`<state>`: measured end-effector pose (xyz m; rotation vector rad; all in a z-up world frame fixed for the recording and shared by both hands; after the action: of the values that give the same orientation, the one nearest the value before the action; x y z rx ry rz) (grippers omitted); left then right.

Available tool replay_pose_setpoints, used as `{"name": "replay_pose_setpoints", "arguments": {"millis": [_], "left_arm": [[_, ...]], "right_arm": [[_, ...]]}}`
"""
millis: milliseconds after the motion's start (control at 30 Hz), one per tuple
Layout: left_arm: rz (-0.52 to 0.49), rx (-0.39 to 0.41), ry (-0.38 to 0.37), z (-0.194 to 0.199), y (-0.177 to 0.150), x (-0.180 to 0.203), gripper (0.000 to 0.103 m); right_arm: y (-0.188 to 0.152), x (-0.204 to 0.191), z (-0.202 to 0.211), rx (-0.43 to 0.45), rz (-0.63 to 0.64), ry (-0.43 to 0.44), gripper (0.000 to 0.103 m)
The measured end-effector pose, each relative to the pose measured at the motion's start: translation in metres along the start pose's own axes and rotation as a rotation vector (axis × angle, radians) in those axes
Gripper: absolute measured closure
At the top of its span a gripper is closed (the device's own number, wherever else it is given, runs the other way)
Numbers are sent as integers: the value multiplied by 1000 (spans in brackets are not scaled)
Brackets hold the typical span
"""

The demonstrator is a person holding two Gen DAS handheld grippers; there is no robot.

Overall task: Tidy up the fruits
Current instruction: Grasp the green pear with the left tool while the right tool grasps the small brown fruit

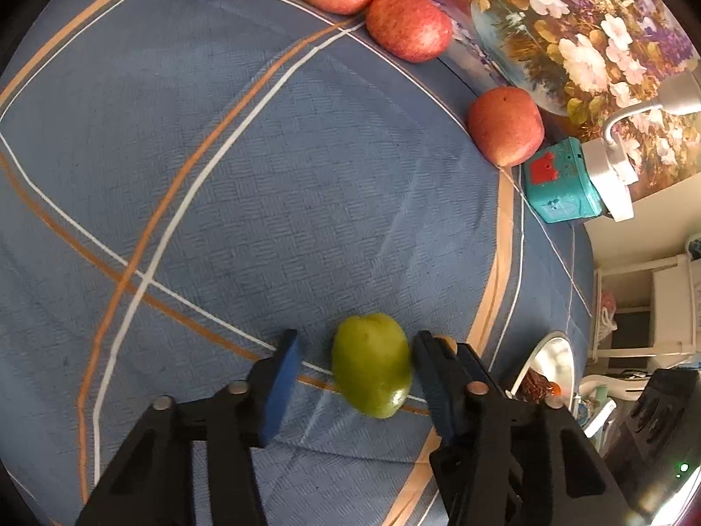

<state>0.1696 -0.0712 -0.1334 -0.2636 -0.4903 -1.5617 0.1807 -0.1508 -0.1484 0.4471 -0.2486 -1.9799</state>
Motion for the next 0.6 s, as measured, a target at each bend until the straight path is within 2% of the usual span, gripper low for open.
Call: {"name": "replay_pose_setpoints", "arguments": {"millis": [133, 500, 600], "left_arm": [[6, -23, -48, -3, -7, 8, 61], [9, -1, -31, 11, -22, 7, 62], [35, 6, -52, 19, -27, 2, 62]], "right_arm": [[-5, 1, 4, -6, 6, -9, 79], [-22, 7, 20, -27, -4, -38, 79], [-25, 8, 27, -29, -21, -34, 79]]}}
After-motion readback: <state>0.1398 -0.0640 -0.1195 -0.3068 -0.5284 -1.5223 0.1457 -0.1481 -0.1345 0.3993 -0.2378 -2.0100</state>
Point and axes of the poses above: each gripper's, at about its wrist camera, not at the fingertips, and z roughly against the way its jaws point, x to its right, y to its top, the point moved 7 cm from there along -z, roughly the way its jaws point, and after that the axes turned 6 degrees about -z, right-handed, at the moved point
